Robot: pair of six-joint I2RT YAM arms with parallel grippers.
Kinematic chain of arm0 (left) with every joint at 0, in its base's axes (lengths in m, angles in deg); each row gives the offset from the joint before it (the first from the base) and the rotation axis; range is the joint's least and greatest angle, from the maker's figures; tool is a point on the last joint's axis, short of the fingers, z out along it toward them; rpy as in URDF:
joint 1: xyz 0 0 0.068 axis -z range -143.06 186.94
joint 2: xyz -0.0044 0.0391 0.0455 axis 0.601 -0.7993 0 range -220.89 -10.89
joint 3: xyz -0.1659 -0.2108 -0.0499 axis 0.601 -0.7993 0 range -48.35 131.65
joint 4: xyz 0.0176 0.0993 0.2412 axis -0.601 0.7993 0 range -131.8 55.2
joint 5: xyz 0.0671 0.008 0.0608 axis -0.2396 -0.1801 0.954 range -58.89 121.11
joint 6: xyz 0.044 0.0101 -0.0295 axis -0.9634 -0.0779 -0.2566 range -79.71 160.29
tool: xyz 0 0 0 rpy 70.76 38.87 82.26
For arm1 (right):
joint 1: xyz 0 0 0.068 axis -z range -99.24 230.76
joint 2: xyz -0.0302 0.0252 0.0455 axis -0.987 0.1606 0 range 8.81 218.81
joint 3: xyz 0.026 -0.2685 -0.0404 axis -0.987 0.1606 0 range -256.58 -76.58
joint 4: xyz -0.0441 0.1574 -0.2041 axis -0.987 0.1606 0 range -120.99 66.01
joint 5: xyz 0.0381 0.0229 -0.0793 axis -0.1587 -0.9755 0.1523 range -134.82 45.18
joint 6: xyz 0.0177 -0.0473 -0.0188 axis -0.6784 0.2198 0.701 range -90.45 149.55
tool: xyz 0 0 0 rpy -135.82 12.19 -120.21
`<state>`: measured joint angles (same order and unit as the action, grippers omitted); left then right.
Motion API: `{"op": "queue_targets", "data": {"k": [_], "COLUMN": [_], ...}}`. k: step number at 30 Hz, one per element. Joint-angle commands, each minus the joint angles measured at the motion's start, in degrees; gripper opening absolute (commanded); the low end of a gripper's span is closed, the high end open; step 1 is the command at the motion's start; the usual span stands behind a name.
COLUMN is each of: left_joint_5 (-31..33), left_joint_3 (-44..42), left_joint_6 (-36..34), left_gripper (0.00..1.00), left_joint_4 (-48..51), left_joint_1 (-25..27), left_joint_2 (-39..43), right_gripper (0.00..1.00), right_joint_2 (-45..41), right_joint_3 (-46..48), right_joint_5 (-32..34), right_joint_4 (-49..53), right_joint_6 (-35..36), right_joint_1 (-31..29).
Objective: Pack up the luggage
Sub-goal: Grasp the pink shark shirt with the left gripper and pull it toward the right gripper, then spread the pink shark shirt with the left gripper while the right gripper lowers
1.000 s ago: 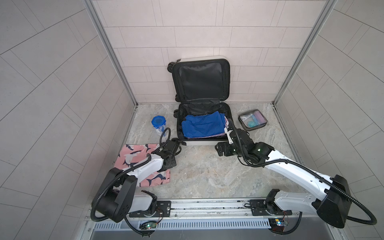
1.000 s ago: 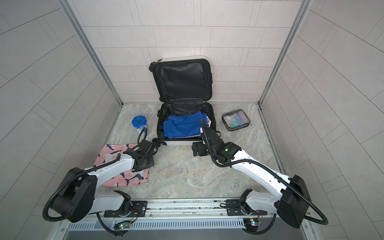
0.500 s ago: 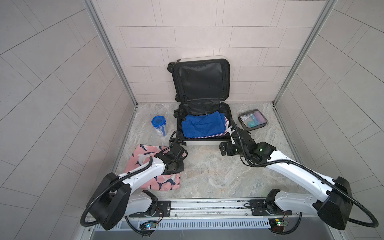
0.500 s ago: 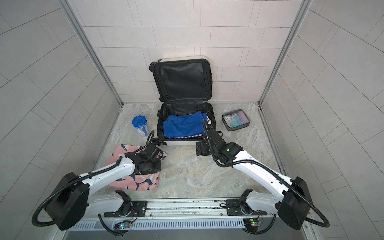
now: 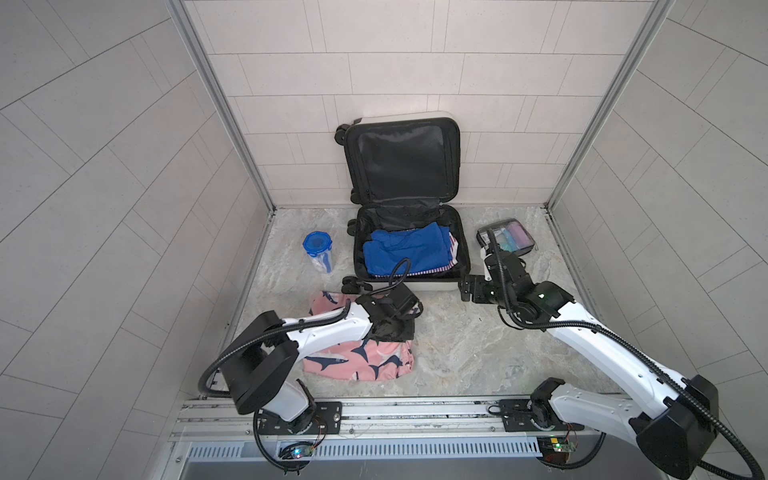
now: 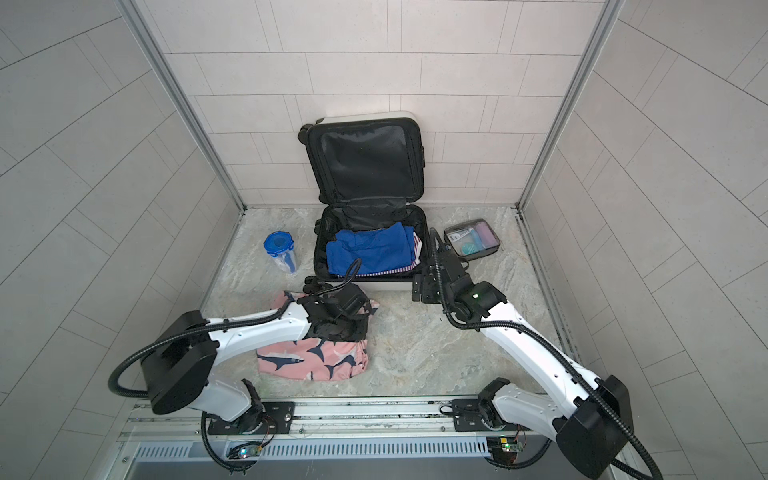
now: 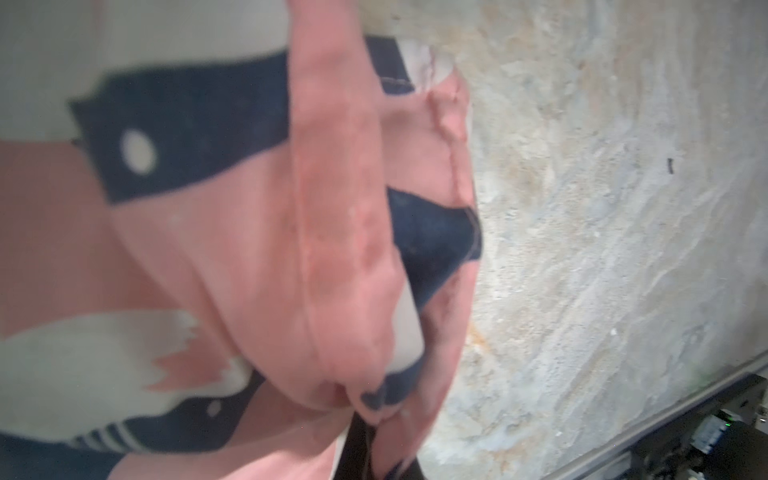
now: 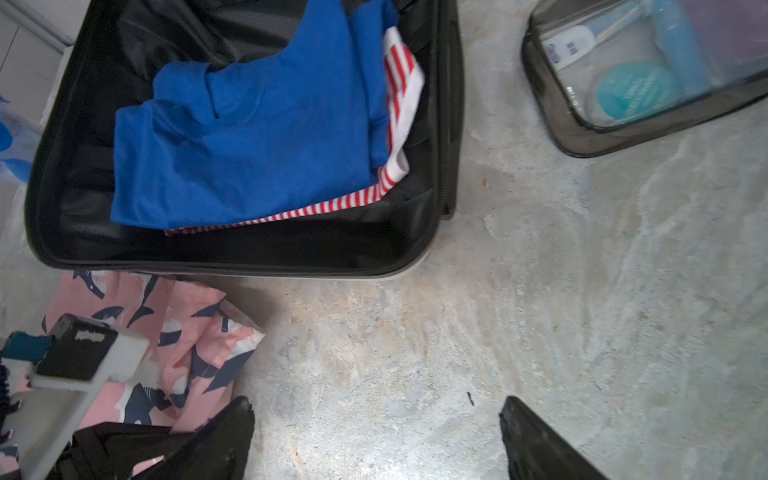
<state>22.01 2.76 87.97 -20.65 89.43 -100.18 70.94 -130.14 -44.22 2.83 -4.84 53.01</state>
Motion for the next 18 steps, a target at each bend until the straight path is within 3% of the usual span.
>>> {"op": "queue_targets", "data": {"k": [1,7,12,13,17,18], "left_joint_5": [-1.93,-4.63,-5.31,-5.31,-4.08,-3.91], "left_joint_3": [4.32,13.90,20.52,21.33,22.12,22.10], "left_joint_6": [2.83,3.48,1.81,1.33,0.12,-0.23], "left_gripper": [0.00,0.01,0.08,0.12,0.50,0.54], "left_joint_4": [-6.75,-10.51,-11.22,-11.19,-10.91,-10.74], "left_joint_1": [2.85,7.76,9.89,10.00,10.13,10.23], "left_joint_2": [-4.29,-13.99,-18.89,-19.37,-19.12,-18.76], "right_gripper": [0.94,0.94,0.94,0.94,0.95,0.95], "right_joint_2": [-2.51,-4.50,-5.77,-5.95,-6.32,-6.37], "right_joint_3": [1.18,2.25,2.72,2.76,2.62,2.64], "right_joint_5": [-1.96,-5.83,-6.53,-6.57,-6.82,-6.86], "right_joint_4": [3.30,5.59,6.43,6.58,6.94,7.00], "right_joint_6": [1.81,3.76,3.89,3.89,3.89,3.92], "right_joint_1": [4.21,11.69,13.91,14.18,14.78,14.94]}}
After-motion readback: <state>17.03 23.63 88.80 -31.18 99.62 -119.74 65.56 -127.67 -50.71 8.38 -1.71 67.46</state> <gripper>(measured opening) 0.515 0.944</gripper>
